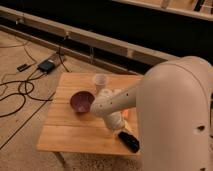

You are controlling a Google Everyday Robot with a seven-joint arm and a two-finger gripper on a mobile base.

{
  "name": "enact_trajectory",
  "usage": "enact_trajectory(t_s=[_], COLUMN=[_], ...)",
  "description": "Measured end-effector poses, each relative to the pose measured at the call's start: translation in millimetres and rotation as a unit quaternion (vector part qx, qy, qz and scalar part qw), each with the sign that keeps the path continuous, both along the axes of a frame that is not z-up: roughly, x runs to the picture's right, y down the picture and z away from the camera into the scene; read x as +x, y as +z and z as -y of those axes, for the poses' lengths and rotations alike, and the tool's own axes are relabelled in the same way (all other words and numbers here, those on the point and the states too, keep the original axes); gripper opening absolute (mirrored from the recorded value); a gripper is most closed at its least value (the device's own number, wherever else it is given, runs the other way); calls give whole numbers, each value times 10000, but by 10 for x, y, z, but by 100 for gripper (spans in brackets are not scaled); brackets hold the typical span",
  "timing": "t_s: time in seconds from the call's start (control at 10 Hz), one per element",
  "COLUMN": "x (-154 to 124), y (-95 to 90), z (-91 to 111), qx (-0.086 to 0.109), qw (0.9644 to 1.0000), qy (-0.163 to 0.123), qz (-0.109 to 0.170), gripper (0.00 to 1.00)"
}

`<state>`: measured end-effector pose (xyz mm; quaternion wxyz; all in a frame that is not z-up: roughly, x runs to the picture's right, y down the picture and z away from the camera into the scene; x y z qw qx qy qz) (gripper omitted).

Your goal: Push the eraser across the table

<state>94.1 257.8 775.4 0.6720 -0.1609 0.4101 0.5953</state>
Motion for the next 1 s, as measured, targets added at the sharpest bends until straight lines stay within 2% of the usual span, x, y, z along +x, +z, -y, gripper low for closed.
enact_trajectory(t_s=[0.6,1.0], x=[372,760], y=[79,263], z=[-112,-78], qx=[-55,-35], qw=[9998,9988], qy=[80,9], qz=[-193,-479], gripper=[65,65])
